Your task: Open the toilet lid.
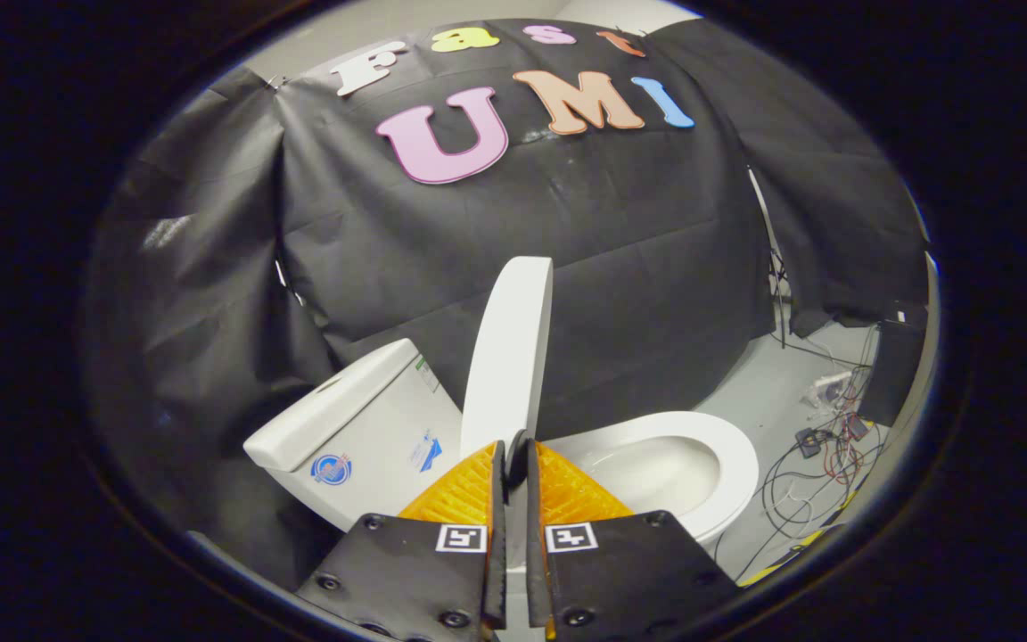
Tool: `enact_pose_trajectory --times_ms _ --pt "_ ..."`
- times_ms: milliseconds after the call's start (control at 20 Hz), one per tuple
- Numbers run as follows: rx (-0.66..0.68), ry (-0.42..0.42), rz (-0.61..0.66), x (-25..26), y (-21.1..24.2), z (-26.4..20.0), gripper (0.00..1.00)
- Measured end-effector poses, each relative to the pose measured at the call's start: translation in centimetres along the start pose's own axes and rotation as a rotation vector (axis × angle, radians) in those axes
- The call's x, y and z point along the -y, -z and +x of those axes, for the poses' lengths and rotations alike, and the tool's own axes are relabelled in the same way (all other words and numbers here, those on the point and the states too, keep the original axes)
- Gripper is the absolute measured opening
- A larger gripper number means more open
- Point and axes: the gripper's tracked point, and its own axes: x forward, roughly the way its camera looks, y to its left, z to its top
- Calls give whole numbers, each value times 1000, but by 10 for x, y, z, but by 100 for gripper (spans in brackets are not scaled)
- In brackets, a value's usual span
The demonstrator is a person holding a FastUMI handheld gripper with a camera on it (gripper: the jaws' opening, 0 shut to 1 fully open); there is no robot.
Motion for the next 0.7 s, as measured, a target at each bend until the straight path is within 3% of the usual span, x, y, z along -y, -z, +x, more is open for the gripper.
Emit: enact_pose_trajectory --times_ms 700 --pt "9 -49 -51 -42 1 1 10"
